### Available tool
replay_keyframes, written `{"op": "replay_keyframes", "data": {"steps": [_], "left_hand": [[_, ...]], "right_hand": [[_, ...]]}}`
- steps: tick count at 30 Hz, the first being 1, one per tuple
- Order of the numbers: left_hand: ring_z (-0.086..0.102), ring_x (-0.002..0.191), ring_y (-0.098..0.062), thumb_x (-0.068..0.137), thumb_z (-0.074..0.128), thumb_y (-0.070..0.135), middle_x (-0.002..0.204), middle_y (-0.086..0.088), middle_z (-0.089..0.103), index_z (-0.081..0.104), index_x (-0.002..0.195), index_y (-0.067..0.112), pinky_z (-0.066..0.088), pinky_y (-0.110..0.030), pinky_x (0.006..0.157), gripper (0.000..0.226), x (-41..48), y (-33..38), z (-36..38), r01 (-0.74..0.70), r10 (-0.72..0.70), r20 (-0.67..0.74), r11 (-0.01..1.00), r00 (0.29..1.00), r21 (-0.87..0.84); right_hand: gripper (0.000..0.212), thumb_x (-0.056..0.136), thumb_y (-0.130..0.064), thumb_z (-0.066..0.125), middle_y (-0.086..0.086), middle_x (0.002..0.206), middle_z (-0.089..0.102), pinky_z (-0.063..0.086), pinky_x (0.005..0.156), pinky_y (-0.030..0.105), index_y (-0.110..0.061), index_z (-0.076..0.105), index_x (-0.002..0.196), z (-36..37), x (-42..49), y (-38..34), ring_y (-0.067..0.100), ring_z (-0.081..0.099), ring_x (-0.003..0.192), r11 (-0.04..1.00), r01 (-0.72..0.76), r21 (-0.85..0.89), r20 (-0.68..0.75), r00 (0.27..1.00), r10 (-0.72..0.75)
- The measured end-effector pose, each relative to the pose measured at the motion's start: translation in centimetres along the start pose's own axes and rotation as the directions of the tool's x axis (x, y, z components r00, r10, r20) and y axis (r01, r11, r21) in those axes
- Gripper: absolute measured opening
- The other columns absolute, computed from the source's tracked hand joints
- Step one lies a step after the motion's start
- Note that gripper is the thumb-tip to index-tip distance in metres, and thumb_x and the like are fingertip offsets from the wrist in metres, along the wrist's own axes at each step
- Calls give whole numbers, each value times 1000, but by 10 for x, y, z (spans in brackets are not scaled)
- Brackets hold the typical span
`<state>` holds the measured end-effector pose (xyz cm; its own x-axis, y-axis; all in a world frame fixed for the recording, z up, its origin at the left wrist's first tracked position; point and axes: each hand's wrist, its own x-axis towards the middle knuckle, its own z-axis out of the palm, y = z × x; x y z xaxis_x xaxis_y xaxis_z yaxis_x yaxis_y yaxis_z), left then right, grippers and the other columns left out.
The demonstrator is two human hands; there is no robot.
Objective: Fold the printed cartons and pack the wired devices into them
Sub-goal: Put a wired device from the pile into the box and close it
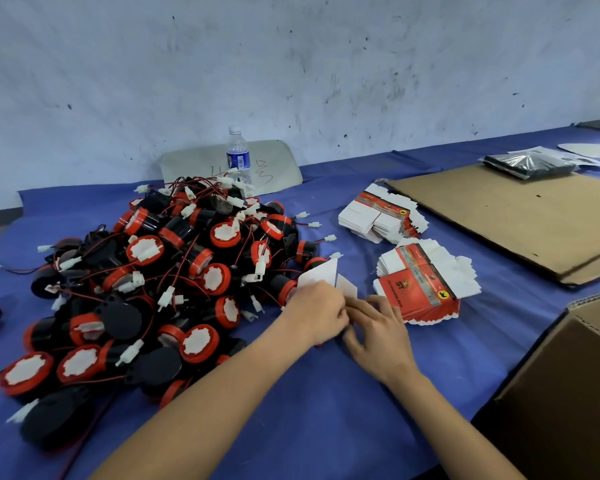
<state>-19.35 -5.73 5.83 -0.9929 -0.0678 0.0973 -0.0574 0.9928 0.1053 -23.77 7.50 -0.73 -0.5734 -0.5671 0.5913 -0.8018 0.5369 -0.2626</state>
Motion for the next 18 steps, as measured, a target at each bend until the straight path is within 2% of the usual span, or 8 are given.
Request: {"op": "replay_keyframes", "data": {"steps": [2, 4, 7, 9, 10, 12, 15, 18], "left_hand": [[58, 107, -27, 90, 56, 12, 107, -10, 64, 67, 101, 3, 50, -35, 89, 18, -12, -6, 12, -63, 10, -373, 990, 928, -129], [56, 115, -25, 83, 66, 3, 117, -11, 63, 66, 113, 2, 50, -36, 97, 30, -31, -2, 34, -114, -64, -594, 960, 802, -257], [31, 142, -21, 87, 59, 4, 148, -8, 44, 48, 139, 4, 37, -38, 112, 53, -54, 8, 63, -44, -265, -548, 873, 793, -486], [18, 147, -19, 87, 52, 4, 155, -5, 28, 40, 144, 3, 26, -33, 116, 58, -59, 8, 71, -36, -263, -526, 870, 809, -492], [16, 147, -18, 86, 52, 3, 156, -5, 24, 38, 145, 2, 22, -30, 117, 60, -58, 7, 71, -58, -227, -532, 883, 816, -466], [16, 147, -19, 84, 53, -1, 156, -7, 21, 34, 146, 2, 22, -27, 116, 64, -54, 5, 69, -100, -150, -517, 900, 843, -424], [20, 145, -27, 83, 54, -3, 154, -14, 27, 34, 145, -2, 26, -39, 117, 65, -47, 0, 71, -135, -32, -441, 930, 897, -342], [37, 138, -33, 77, 59, -1, 146, -19, 42, 45, 138, -5, 33, -52, 111, 63, -43, -4, 76, -141, 20, -417, 955, 909, -261]], "right_hand": [[35, 78, -30, 47, -11, 112, 69, 47, 79, 39, -19, 74, 97, -1, -1, -1, 27, 57, 104, 999, -21, 29, 87, 996, 18], [23, 77, -22, 62, -7, 119, 65, 49, 81, 43, -20, 74, 97, -3, 1, -1, 23, 46, 112, 999, -28, 24, 93, 995, 26], [28, 76, -14, 70, 3, 148, 43, 44, 94, 49, -23, 74, 103, -2, 5, 0, 27, 30, 130, 998, -62, -14, 131, 989, 63], [32, 83, -18, 62, -1, 160, 14, 31, 105, 44, -28, 69, 113, 0, 10, 2, 29, 17, 142, 995, -104, -10, 216, 971, 103], [34, 85, -19, 58, -4, 161, 8, 29, 108, 40, -28, 67, 116, 2, 13, 3, 27, 16, 144, 993, -122, 2, 263, 958, 117], [41, 85, -16, 53, -8, 160, 17, 33, 108, 34, -26, 64, 124, 5, 15, 0, 22, 26, 141, 988, -147, 54, 341, 932, 120], [56, 84, -5, 51, -11, 155, 31, 40, 104, 27, -20, 52, 138, 7, 14, -4, 14, 41, 135, 963, -171, 210, 332, 939, 95], [56, 85, -1, 54, -5, 147, 44, 28, 101, 4, -12, 49, 140, 8, 3, -4, 11, 46, 131, 951, -138, 277, 265, 962, 62]]}}
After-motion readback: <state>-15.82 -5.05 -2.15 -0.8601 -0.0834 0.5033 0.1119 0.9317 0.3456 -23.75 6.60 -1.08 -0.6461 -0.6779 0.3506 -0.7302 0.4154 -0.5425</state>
